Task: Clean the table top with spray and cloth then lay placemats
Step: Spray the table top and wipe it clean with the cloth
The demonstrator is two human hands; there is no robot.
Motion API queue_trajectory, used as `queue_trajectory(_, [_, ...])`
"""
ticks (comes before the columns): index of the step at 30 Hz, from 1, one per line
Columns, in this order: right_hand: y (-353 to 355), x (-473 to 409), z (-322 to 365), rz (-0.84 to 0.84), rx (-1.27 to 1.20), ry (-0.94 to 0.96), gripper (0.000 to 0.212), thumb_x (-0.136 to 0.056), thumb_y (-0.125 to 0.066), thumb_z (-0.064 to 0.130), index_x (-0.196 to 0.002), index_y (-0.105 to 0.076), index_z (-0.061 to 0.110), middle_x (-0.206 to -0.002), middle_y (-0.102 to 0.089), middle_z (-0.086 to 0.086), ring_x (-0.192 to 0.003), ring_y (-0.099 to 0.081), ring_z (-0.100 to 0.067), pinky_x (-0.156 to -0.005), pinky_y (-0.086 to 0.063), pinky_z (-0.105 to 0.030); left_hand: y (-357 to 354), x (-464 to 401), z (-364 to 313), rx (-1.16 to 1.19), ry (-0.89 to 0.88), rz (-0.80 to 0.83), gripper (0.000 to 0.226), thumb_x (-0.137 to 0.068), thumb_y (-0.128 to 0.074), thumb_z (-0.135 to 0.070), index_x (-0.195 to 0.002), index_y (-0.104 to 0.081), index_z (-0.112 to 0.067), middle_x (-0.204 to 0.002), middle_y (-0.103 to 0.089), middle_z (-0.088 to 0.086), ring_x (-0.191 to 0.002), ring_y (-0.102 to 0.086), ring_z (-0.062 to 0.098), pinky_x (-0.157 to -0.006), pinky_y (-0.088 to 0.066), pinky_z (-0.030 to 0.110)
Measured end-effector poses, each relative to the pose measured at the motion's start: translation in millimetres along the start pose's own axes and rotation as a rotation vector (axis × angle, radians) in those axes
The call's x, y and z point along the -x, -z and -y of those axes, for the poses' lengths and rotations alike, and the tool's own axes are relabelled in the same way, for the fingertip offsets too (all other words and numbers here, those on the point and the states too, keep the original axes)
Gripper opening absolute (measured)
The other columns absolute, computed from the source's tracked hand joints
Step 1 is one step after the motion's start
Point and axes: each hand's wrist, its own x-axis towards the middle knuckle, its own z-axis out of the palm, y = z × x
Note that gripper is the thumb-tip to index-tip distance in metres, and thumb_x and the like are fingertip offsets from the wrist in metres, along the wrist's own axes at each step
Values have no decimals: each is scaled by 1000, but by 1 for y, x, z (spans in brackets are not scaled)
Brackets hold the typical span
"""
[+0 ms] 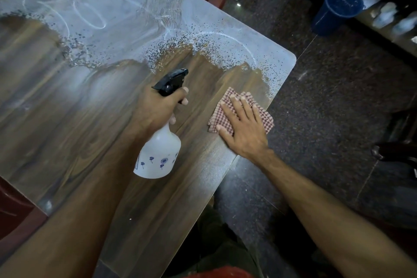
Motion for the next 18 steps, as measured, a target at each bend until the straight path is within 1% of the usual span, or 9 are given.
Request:
queue_trajectory(1, [2, -7, -3, -4, -11, -52, 71, -96, -14, 67, -158, -11, 32, -167, -5, -4, -153, -3, -26, -123, -1, -50, 1, 1, 0, -6, 0, 9, 18, -87, -65, -37, -105, -66, -36, -85, -76, 0, -40, -50, 20, -60, -43, 32])
queue_trajectory(3, [5, -20, 0, -33, -38, -161, 71, -96, -15, 66, -159, -12, 31, -167, -6, -4, -153, -1, -27, -123, 1, -49, 1, 4, -1, -22, -9, 24, 6, -90, -65, -34, -95, -66, -37, -86, -76, 1, -41, -51, 20, -60, -44, 31])
queue_trajectory(5, [4, -24, 6, -57, -37, -226, 70, -98, -19, 64, -159, -14, 30, -167, -7, -4, -153, -1, -27, -123, 3, -48, -2, 5, -4, -46, -23, 42, 6, -93, -65, -30, -91, -65, -35, -87, -76, 3, -41, -50, 20, -58, -43, 28])
queue_trajectory(7, [4, -23, 9, -77, -39, -237, 70, -97, -21, 63, -159, -17, 29, -166, -10, -5, -153, -5, -28, -123, 1, -48, -8, 7, -10, -70, -41, 75, 6, -94, -64, -28, -94, -66, -34, -86, -75, 3, -41, -49, 19, -52, -42, 23])
queue_trajectory(9, [6, -21, 10, -78, -44, -237, 74, -94, -16, 64, -158, -17, 29, -166, -12, -5, -153, -6, -29, -123, -2, -49, -14, 8, -17, -103, -53, 111, 5, -94, -63, -29, -93, -65, -33, -85, -75, 2, -42, -50, 19, -47, -41, 20])
queue_trajectory(12, [8, -21, 10, -77, -58, -242, 78, -90, -9, 67, -159, -16, 30, -167, -10, -5, -153, -4, -28, -123, -2, -49, -22, 3, -23, -151, -72, 135, 8, -93, -63, -33, -85, -63, -35, -84, -76, 0, -43, -53, 20, -47, -38, 22])
queue_trajectory(14, [7, -21, 10, -80, -56, -240, 79, -89, -8, 67, -159, -15, 30, -167, -10, -4, -153, -3, -27, -123, -1, -49, -28, -3, -27, -178, -72, 138, 9, -92, -64, -36, -90, -67, -28, -80, -76, 2, -42, -55, 20, -54, -41, 23])
queue_trajectory(16, [6, -20, 10, -102, -62, -242, 77, -90, -11, 66, -158, -17, 30, -166, -12, -5, -153, -5, -28, -123, -3, -50, -33, -9, -31, -210, -71, 140, 26, -90, -64, -38, -102, -73, -17, -77, -76, 2, -41, -56, 19, -61, -43, 25])
queue_trajectory(18, [5, -20, 9, -111, -70, -244, 76, -92, -13, 66, -158, -19, 30, -166, -13, -5, -153, -6, -28, -123, -4, -50, -37, -14, -36, -248, -67, 148, 31, -91, -63, -38, -108, -72, -14, -76, -75, 1, -39, -56, 16, -61, -42, 25])
